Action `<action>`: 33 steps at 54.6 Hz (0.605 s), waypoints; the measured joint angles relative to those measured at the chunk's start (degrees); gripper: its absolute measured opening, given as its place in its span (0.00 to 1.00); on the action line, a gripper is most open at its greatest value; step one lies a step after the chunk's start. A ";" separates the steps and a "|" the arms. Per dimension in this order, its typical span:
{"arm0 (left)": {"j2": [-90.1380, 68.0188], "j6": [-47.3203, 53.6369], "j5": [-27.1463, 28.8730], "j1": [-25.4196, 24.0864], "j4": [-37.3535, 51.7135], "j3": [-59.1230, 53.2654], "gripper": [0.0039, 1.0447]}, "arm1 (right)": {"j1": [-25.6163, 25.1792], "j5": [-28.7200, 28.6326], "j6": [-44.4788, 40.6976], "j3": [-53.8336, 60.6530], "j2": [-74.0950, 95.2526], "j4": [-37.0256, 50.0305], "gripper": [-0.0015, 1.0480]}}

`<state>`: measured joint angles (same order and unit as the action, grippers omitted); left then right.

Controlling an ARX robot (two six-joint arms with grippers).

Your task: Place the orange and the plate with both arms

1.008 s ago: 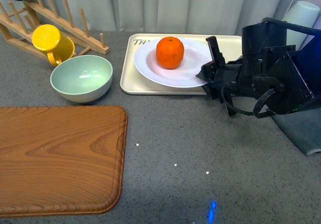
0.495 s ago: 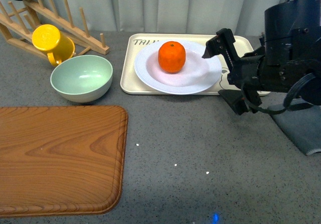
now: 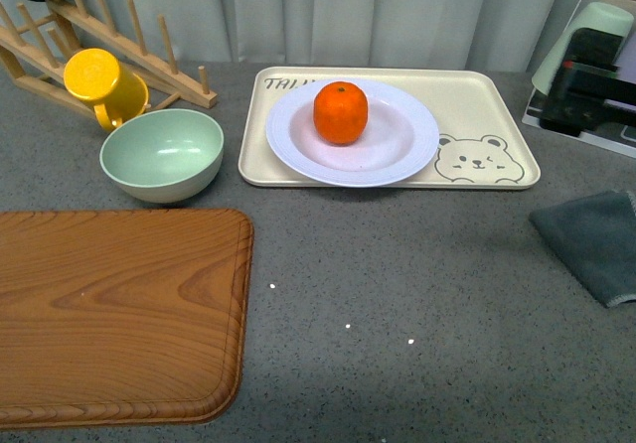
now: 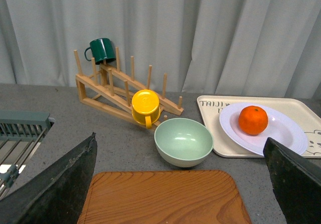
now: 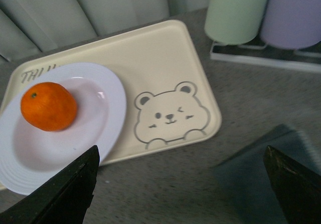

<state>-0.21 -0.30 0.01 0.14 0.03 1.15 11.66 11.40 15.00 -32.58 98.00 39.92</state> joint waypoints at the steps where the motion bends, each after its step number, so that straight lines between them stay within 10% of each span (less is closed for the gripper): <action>1: 0.00 0.00 0.00 0.00 0.00 0.00 0.94 | -0.13 0.31 -1.53 1.42 -1.55 0.28 0.91; 33: 0.00 0.00 0.00 0.00 0.00 0.00 0.94 | 4.72 2.21 -17.66 28.28 -52.41 -18.88 0.91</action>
<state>-0.21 -0.30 0.01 0.14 0.03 1.15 16.38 13.61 -2.66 -4.29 45.58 21.04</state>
